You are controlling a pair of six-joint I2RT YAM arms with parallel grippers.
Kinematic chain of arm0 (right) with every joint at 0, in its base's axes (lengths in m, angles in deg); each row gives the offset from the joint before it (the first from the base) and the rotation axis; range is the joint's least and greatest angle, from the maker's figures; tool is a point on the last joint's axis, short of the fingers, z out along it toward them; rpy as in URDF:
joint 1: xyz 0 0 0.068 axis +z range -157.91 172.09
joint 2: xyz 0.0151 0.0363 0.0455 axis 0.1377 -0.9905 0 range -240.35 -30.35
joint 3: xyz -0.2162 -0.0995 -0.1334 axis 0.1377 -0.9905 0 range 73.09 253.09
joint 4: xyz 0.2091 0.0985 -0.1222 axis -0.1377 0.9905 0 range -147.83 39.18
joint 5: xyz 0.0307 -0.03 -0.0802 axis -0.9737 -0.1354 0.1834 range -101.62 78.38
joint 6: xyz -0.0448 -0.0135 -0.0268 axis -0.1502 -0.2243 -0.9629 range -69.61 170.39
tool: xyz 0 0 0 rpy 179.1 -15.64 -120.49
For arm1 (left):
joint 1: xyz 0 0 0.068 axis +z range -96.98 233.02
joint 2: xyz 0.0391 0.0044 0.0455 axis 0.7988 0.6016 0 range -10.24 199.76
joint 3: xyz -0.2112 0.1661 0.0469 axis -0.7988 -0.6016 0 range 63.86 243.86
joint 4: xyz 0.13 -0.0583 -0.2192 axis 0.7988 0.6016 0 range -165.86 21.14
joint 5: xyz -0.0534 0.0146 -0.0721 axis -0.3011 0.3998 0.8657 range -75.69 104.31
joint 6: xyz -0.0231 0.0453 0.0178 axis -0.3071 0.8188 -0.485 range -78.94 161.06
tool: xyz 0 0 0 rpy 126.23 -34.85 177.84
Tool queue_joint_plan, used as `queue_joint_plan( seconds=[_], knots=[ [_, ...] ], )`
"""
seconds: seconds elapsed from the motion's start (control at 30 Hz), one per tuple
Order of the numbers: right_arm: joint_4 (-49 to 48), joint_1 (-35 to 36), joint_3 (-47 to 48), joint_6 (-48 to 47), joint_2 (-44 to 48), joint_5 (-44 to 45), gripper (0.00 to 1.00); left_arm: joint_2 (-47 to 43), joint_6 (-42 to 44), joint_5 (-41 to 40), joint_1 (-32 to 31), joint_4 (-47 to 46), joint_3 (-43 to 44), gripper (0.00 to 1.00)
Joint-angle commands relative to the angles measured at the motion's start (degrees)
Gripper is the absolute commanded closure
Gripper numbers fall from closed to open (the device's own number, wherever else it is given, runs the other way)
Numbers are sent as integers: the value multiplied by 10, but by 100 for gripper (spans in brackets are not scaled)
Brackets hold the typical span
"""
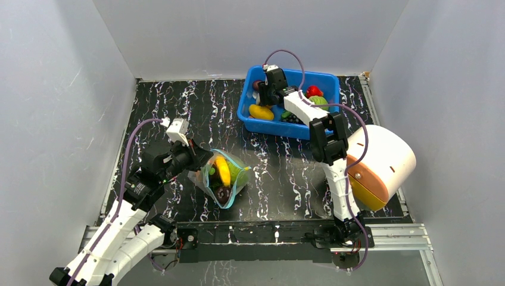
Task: Place the food in the zip-top bag and seal the zipper
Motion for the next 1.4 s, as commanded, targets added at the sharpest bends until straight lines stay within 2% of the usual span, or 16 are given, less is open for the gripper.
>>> queue_joint_plan(
  seconds=[0.0,0.6,1.07,1.37],
  knots=[
    [-19,-4,18,-15,39,5,63,-10,-5,2,-2,-11,21,100],
    [-5,-4,-96,-15,194,-14,66,22,-8,-6,-2,-15,47,100],
    [-33,0,-320,58,453,-107,67,68,-14,-14,-2,-29,70,100],
    [-35,40,-430,92,602,-148,67,83,-14,-26,-2,-38,78,100]
  ],
)
